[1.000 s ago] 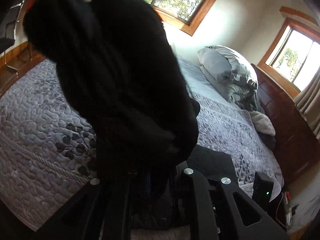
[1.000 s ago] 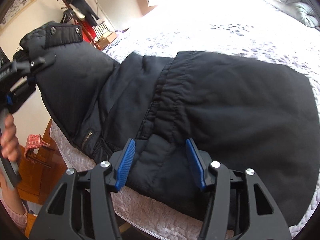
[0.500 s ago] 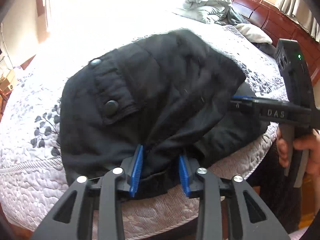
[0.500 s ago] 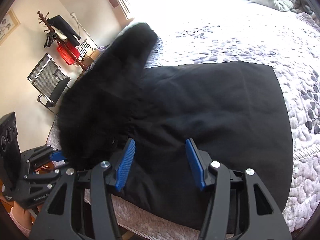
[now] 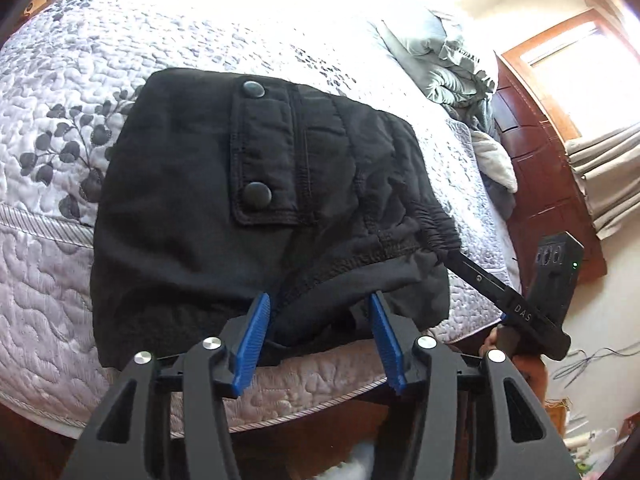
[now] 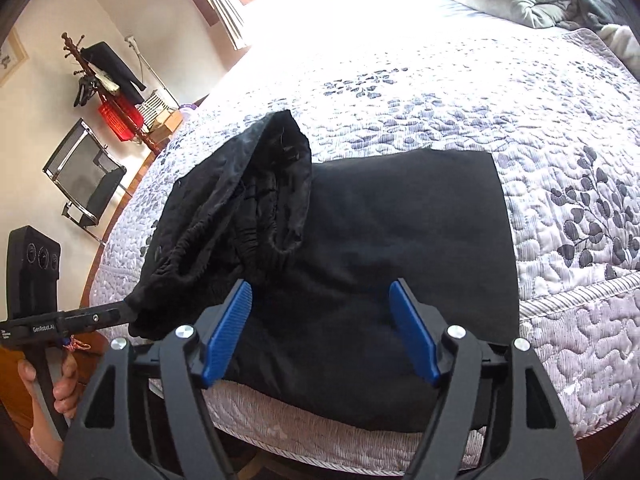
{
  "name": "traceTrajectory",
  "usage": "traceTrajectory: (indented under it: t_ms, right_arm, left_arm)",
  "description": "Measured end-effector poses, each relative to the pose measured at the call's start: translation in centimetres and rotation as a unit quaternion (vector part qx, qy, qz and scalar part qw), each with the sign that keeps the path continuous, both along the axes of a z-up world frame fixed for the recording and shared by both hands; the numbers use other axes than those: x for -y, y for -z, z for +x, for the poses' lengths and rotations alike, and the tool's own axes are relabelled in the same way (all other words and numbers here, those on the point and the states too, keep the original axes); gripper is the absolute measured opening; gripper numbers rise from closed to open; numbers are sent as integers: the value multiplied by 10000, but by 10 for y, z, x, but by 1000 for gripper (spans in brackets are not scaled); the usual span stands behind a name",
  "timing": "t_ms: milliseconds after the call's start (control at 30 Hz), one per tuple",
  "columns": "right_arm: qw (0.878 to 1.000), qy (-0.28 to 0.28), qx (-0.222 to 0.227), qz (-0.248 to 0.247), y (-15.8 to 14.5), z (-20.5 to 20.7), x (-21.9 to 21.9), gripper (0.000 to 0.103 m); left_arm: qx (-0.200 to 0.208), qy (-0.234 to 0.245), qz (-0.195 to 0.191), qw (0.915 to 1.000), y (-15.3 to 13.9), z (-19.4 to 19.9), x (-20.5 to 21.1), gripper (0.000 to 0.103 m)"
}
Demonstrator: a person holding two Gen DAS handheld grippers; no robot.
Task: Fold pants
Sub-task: 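Lay the folded end onto the bundle with the left gripper and release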
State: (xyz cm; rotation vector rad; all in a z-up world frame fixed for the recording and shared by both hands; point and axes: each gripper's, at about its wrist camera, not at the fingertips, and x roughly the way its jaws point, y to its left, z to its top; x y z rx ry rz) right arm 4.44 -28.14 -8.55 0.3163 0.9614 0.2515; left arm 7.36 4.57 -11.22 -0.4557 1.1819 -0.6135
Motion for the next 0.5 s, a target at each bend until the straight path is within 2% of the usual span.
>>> traceTrajectory:
  t_ms: [67,133,200,267,300,433,500]
  right_arm:
    - [10000,34,43,81,-6,2,3,80]
    - [9999,59,60,57,-8,4,3,80]
    - [10000,17,5,49,-6,9,0,80]
    - [9999,-30,-76,100,-1,13,-6,80]
    - [9998,-59,-118,140,2,15,-10,80]
    - [9995,-160,-227,127,6,22,-22,83]
    - [9993,-247,-275,-45,5,26,-31,86]
  left_arm:
    - [-143,15,-396,9991,0,0,-11,60]
    - [-121,-59,-342,9993,-2,9,-1,62]
    - [69,-325,363,9988,-4,10,0,63]
    - [236,-666,1213,9901,5,20,4,63]
    - [297,-755,1474,9857,7,23,5,63]
    - [451,-717,2157,9728,22,28,9,63]
    - [561,-684,2301,9692,21,32,17,72]
